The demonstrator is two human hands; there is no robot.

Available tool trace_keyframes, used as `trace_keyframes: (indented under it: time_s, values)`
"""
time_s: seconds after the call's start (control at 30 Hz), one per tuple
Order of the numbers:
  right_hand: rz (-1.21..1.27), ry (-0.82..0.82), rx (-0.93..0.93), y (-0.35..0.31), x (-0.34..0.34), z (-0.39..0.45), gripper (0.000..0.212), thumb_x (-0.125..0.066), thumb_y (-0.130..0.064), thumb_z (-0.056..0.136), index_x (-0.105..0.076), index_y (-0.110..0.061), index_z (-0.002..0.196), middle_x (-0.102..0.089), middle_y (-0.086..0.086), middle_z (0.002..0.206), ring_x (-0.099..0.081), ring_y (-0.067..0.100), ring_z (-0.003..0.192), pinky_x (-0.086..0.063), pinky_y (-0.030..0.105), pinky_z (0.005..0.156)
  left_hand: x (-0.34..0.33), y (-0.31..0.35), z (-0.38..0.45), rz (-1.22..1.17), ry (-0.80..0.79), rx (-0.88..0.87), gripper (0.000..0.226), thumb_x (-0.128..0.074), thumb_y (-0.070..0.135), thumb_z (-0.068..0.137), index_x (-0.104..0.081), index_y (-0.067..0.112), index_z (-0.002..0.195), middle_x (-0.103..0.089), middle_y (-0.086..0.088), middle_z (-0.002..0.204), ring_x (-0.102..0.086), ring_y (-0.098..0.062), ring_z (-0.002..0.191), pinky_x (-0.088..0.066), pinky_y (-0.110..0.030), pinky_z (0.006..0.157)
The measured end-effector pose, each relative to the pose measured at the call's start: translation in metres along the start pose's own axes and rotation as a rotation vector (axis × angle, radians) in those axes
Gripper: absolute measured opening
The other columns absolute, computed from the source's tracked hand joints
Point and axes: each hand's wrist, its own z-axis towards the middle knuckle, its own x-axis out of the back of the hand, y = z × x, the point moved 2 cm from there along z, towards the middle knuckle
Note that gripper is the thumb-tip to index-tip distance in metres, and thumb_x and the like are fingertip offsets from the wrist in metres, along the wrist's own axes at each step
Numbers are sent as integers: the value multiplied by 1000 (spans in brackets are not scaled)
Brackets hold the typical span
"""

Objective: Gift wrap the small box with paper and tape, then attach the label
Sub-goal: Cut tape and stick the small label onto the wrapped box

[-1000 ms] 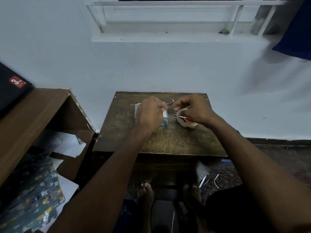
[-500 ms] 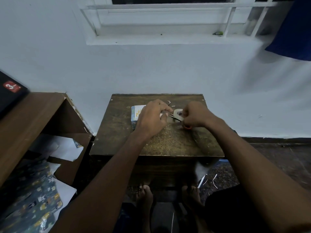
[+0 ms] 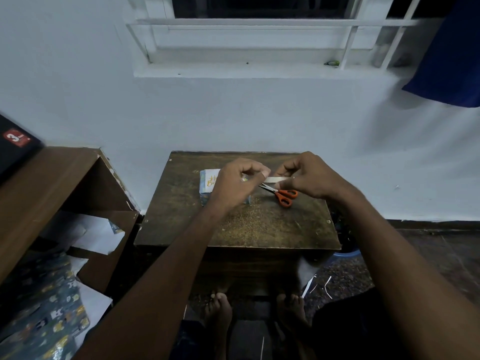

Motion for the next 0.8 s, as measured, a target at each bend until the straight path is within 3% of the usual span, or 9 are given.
trace_keyframes:
  time_s: [0.1, 0.3, 0.5, 0.6, 0.8]
  values:
    - [18, -13, 31, -1, -1, -1, 9, -87, -18, 80, -81, -22, 84, -77, 0, 79, -71, 23, 77, -55, 39, 71, -1, 0, 0, -82, 12, 34, 7, -81, 18, 92, -84, 23, 94, -79, 8, 104, -72, -16, 100, -60, -43, 93]
    - [-10, -20, 100, 3, -10, 4, 16, -82, -9, 84, -80, -25, 85, -73, -12, 74, -65, 5, 71, -49, 29, 69, -1, 1, 0, -190, 33, 139, 2, -84, 23, 88, -85, 23, 90, -79, 6, 106, -73, -14, 105, -58, -49, 100]
    - [-4, -41, 123, 5, -19, 8, 17, -79, -3, 87, -81, -20, 85, -69, -19, 66, -60, 5, 65, -45, 27, 65, -6, 5, -3, -240, 75, 220, 4, -81, 18, 90, -84, 17, 90, -80, 6, 105, -73, -8, 103, -59, -32, 94]
    - [-37, -44, 137, 5, -25, 10, 14, -77, -8, 90, -83, -20, 93, -76, -6, 77, -68, 22, 75, -52, 35, 68, -9, 7, -4, -281, 105, 271, 6, -78, 16, 92, -83, 15, 90, -80, 4, 103, -74, -8, 100, -57, -25, 87]
    - [-93, -51, 149, 9, -37, 18, 9, -73, -5, 91, -79, -9, 86, -77, 9, 84, -72, 31, 82, -58, 52, 78, -8, 11, -5, -363, 116, 338, 11, -75, 16, 96, -83, 17, 88, -81, -2, 102, -75, -16, 106, -54, -24, 86]
